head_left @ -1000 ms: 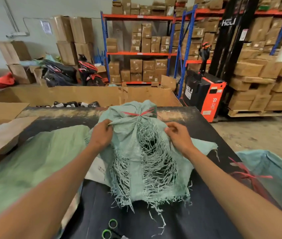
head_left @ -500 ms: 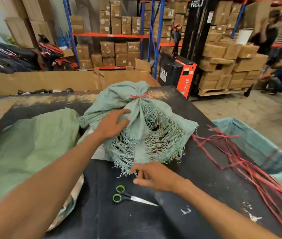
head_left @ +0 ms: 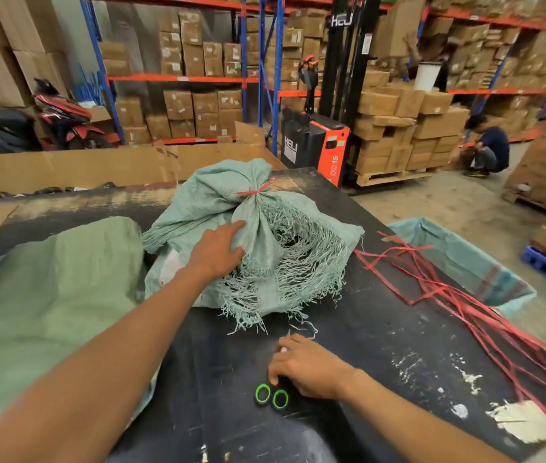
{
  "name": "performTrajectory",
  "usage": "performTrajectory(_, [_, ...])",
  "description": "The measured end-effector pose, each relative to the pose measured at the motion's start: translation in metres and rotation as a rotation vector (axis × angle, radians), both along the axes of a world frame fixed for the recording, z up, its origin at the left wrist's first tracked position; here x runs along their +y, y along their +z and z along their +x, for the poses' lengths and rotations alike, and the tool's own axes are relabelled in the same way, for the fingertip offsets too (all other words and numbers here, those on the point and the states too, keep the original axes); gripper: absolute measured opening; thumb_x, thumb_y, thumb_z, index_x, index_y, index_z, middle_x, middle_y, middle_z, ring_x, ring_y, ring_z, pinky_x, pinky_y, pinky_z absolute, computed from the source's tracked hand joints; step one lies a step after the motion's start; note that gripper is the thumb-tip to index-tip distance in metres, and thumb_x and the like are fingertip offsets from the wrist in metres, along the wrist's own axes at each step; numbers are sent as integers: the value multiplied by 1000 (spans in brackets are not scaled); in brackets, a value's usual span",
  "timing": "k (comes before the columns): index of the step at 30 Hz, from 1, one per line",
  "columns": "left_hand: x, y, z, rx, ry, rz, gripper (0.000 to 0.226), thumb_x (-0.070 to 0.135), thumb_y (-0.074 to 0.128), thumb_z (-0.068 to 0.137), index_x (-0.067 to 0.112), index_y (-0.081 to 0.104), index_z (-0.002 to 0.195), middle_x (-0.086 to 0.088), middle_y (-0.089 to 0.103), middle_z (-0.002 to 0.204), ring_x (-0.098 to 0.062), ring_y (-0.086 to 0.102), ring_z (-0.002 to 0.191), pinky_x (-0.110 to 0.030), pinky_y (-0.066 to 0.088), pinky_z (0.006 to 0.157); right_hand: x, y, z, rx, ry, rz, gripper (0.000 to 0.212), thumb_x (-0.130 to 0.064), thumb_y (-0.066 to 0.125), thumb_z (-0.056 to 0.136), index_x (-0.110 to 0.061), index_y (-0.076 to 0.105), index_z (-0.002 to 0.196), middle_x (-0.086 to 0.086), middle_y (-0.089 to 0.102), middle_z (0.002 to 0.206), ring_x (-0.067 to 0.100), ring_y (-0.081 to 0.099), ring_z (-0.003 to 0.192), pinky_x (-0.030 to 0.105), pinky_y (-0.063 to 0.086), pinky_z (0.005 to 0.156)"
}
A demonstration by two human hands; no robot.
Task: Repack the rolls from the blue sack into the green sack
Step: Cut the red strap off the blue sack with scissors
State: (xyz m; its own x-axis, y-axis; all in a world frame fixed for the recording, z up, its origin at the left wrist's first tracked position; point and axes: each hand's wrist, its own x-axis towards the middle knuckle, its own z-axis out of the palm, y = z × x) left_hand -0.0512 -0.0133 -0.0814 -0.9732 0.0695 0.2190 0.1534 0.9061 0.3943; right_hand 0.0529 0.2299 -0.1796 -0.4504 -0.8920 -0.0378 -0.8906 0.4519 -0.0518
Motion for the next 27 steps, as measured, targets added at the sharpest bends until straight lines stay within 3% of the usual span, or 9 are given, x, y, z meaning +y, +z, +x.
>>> performTrajectory(2, [3,1,2,-12,7,-44,63,28,55,93,29,30,151,-7,43,150,-34,42,131,-51,43,103,11,1,4,-3,-60,-30,18,-18,52,77,-28,64,87,-8,63,108,21,51,108,37,47,84])
performTrajectory(4, [3,1,2,-23,7,-54,65,28,55,92,29,29,151,-7,41,151,-34,42,132,-51,42,103,16,2,13,-32,-189,-62,22,-29,46,79,-29,66,88,-4,55,112,21,50,104,35,44,84])
performTrajectory(8, [4,2,4,-39,18,-51,66,29,55,91,29,29,151,-6,40,152,-34,41,132,-51,42,104,17,-1,31,-181,-387,-77,26,-45,57,88,-28,60,107,-1,57,104,22,53,101,34,43,84])
performTrajectory(11, [8,3,7,-37,30,-53,65,28,54,91,29,30,151,-7,41,152,-35,41,132,-51,42,104,20,-3,36,-281,-511,-78,30,-40,61,91,-27,55,118,-2,64,105,24,58,104,33,42,77])
performTrajectory(14, [10,3,10,-23,57,-26,63,27,52,90,31,33,150,-8,44,149,-36,42,130,-50,44,101,22,2,34,-250,-563,-46,29,-38,66,87,-28,60,114,-5,63,108,20,55,110,34,46,80])
performTrajectory(16, [12,4,11,-28,66,-22,63,26,51,90,31,32,149,-7,43,150,-36,41,130,-51,43,101,20,4,33,-211,-567,-42,27,-32,66,86,-26,64,112,-2,59,111,20,51,114,36,48,83])
performTrajectory(21, [17,7,14,-62,64,-34,62,26,50,91,31,30,150,-5,39,153,-37,37,132,-51,41,104,17,0,36,-308,-594,-25,36,-30,66,84,-21,61,118,4,68,105,30,63,101,37,52,81])
performTrajectory(24, [16,5,14,-41,72,36,61,25,50,90,32,34,148,-7,45,149,-36,43,128,-52,43,102,22,1,28,-312,-587,46,44,-27,70,82,-23,59,124,5,68,112,30,63,106,36,50,83])
performTrajectory(27, [18,5,14,-41,89,63,58,26,48,90,33,37,146,-8,48,146,-35,48,123,-53,45,99,24,2,19,-328,-543,79,39,-26,73,81,-22,63,118,5,69,112,29,63,106,33,50,82])
